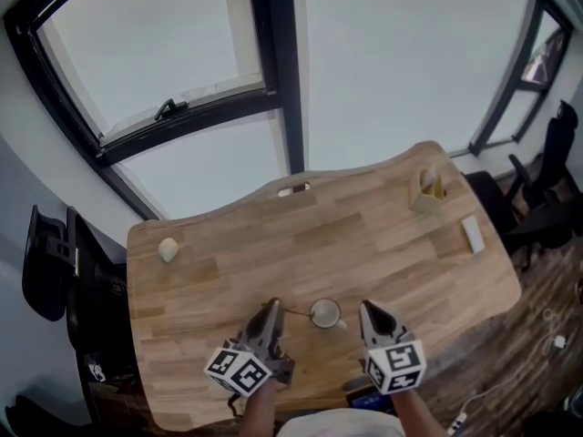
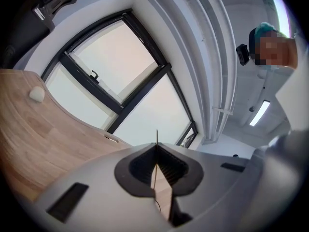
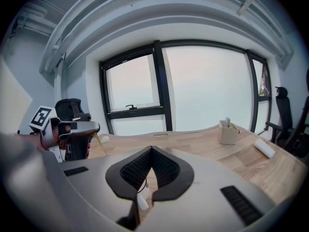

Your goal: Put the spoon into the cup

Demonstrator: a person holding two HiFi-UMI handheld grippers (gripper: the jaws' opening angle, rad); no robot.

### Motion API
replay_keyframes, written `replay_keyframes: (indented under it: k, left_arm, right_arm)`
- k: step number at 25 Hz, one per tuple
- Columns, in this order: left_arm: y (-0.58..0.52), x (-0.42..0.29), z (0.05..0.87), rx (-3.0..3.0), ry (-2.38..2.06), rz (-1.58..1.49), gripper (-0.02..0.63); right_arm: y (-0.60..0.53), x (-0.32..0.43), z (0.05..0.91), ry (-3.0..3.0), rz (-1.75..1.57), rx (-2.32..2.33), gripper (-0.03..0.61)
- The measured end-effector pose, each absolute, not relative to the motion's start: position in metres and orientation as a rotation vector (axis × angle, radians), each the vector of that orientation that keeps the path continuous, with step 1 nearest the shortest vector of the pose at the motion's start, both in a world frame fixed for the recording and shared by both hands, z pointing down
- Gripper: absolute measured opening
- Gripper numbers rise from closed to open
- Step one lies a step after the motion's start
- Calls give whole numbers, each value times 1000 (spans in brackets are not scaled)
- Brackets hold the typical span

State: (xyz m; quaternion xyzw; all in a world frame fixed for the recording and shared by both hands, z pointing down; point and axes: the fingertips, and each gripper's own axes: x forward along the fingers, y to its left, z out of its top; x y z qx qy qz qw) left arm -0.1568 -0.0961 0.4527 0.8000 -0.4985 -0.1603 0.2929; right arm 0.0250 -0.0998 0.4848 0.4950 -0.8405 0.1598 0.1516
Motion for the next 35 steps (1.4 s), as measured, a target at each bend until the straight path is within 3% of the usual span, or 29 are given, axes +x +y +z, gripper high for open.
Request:
replay_keyframes:
  k: [35]
  left_arm:
    - [-99, -154, 449, 2154, -1380, -394, 3]
  right_arm:
    - [-90, 38, 478, -2448, 432, 1443, -3]
